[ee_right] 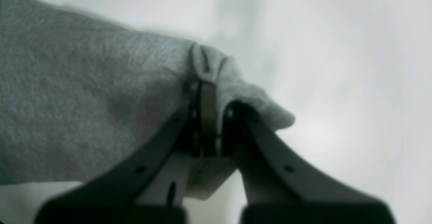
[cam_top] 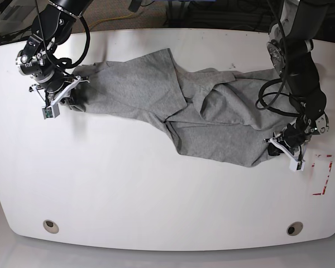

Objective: Fold the T-shirt properly
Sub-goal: 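Release the left gripper and regrasp the shirt edge further along, then lift the shirt high with both grippers and swing it forward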

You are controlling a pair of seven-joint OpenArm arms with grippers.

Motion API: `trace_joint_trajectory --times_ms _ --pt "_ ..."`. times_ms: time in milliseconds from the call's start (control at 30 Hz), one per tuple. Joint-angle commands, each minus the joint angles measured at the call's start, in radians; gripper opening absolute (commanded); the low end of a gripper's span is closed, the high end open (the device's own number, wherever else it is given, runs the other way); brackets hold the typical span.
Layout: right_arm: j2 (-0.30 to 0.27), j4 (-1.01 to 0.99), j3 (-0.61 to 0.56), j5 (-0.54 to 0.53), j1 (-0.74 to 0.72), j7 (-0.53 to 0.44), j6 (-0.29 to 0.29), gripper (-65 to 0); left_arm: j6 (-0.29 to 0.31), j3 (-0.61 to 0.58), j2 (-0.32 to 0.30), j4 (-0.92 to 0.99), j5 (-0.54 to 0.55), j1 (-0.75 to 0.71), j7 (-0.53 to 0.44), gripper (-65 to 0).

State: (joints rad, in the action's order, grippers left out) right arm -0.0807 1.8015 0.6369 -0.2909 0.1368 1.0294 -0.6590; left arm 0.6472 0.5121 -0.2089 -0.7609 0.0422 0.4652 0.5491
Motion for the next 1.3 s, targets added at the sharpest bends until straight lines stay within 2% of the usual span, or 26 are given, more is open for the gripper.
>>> trace_joint_trajectory --times_ms 0,133,267,467,533,600,700,800,967,1133,1267 --pt "-0.012 0.021 0.002 -0.011 -0.01 -0.019 -0.003 -65.0 -0.002 -0.002 -0.011 -0.019 -0.006 0.016 0.006 -63.9" --pt "-0.012 0.022 0.002 -0.011 -0.01 -0.019 -0.003 -65.0 0.0 -0.002 -0.01 -0.084 -0.008 0.014 0.021 -64.0" --pt "-0.018 0.048 0.007 -0.011 -0.035 -0.018 -0.003 -65.0 0.0 -0.005 -0.008 -0.239 -0.008 -0.023 0.104 -64.0" --pt "-0.075 0.044 0.001 -0.014 -0.127 -0.016 -0.003 -65.0 0.0 -0.025 -0.007 -0.435 -0.011 -0.027 0.188 -64.0" --pt "-0.08 0.044 0.001 -0.008 -0.168 -0.016 -0.003 -65.0 0.0 -0.05 -0.011 -0.484 -0.011 -0.024 0.199 -64.0" --pt "-0.107 0.044 -0.001 -0.012 -0.21 -0.011 -0.003 -65.0 0.0 -0.063 -0.013 -0.538 -0.011 -0.023 0.199 -64.0" --pt "-0.139 0.044 -0.001 -0.014 -0.305 0.044 -0.003 -65.0 -0.002 -0.069 -0.014 -0.633 -0.012 -0.019 0.21 -64.0" --pt "-0.164 0.044 -0.001 -0.014 -0.405 0.096 -0.003 -65.0 -0.002 -0.071 -0.042 -0.701 -0.012 0.017 0.277 -64.0" --pt "-0.209 0.044 -0.012 -0.014 -0.567 0.127 -0.003 -65.0 -0.002 -0.069 -0.047 -0.799 -0.012 0.088 0.349 -64.0" --pt "-0.273 0.045 -0.137 -0.009 -0.722 0.131 -0.003 -65.0 -0.002 -0.069 -0.085 -0.883 -0.011 0.18 0.423 -64.0" --pt "-0.311 0.042 -0.196 -0.012 -0.856 0.131 -0.003 -65.0 -0.002 -0.069 -0.094 -0.926 -0.011 0.269 0.467 -64.0"
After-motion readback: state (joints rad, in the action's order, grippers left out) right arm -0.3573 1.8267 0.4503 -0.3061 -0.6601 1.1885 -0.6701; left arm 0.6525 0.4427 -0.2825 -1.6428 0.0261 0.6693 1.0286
